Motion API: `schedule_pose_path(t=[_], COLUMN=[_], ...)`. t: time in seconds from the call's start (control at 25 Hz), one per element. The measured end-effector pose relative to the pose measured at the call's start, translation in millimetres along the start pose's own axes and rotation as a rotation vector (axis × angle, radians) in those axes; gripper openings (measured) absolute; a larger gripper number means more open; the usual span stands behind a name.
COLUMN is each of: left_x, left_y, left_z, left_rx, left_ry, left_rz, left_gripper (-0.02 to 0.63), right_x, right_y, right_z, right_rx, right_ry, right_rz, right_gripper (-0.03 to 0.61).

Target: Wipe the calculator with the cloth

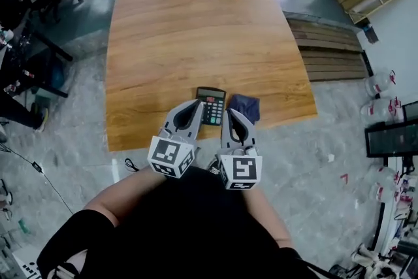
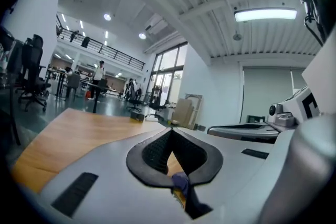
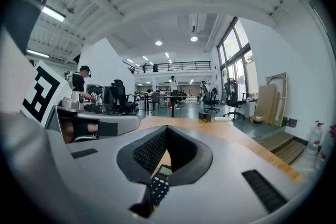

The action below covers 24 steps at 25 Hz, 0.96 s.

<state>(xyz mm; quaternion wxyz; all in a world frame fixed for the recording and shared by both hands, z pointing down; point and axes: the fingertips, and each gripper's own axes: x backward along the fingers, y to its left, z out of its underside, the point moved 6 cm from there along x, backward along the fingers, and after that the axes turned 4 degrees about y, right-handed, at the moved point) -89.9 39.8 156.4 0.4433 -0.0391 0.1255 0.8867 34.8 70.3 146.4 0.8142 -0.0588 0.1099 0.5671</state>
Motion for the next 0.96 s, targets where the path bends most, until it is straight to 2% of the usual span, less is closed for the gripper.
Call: schedule_pose_path(t=[0.2,0.32,0.96], left_x=[3,-1,-27], left_y=[-4,-5,-1], left_z=[-8,-7,-15], left_rx=[-0.044,-0.059,-0.091], left_ry=[0.005,0.008,0.022], left_rz=[-0.006,0.000,-0.021], left_gripper=[0.006,0.006,0.006], right_x=[4,0,-13], right_y=[8,3,-12], right_z=[-8,-7,-20], right_rx=[0.050,0.043,0.073], right_ry=[-0.021,-0.019,-0.030], right_rz=[0.002,0.009,0.000], right_gripper=[0.015,0.015,0.015])
